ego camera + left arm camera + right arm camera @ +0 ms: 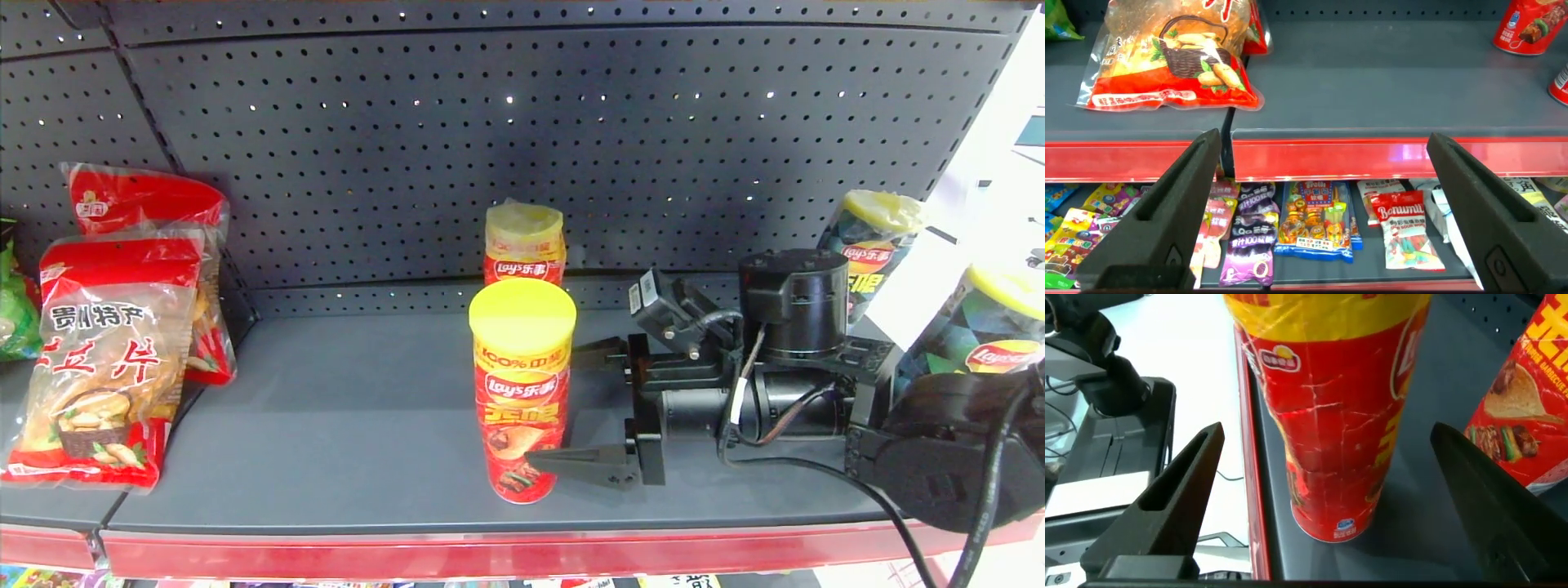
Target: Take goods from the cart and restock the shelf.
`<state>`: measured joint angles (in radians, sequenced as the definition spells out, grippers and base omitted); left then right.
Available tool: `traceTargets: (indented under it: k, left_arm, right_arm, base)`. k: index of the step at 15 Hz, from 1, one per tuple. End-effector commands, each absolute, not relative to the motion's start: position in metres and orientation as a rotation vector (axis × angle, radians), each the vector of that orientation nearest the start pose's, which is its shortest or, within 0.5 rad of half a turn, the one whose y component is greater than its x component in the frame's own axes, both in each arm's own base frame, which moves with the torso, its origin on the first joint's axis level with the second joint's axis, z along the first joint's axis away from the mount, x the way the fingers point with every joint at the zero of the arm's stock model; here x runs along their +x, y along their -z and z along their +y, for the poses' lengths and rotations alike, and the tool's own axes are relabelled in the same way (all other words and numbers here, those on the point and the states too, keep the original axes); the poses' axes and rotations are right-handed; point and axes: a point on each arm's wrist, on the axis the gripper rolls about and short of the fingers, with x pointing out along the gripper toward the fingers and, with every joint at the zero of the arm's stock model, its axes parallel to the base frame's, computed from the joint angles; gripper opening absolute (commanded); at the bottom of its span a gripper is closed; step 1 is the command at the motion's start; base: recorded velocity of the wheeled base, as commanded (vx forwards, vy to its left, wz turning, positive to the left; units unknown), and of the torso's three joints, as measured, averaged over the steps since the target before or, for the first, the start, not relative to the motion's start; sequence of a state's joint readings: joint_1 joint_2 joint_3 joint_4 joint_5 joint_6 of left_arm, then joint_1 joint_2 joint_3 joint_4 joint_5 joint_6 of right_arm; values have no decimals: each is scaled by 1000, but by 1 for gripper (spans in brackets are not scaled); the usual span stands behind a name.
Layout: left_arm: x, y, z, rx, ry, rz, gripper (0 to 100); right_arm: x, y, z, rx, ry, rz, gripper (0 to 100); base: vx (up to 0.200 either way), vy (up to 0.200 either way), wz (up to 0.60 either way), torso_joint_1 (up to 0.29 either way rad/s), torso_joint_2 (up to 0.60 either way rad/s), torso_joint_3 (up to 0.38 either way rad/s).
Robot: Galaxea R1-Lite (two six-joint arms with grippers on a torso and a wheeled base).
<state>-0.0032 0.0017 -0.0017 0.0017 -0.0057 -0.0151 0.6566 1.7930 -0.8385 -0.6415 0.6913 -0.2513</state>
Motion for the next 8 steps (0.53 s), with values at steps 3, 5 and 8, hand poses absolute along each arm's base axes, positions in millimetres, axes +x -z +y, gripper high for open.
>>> traceTargets:
  k: [3, 5, 8]
  left_arm:
    - [-23, -76, 0, -15, 11, 3, 100]
    - [-23, -76, 0, -15, 9, 3, 100]
    - [-23, -76, 0, -15, 9, 5, 100]
  right_arm:
    - [245, -163, 209, -204, -1376, 168, 100]
    - [240, -163, 213, -206, -1393, 169, 100]
    - [237, -164, 215, -204, -1392, 171, 100]
  base:
    - [0, 0, 0, 0, 0, 0]
    - [0, 0, 0, 0, 0, 0]
    - [0, 0, 0, 0, 0, 0]
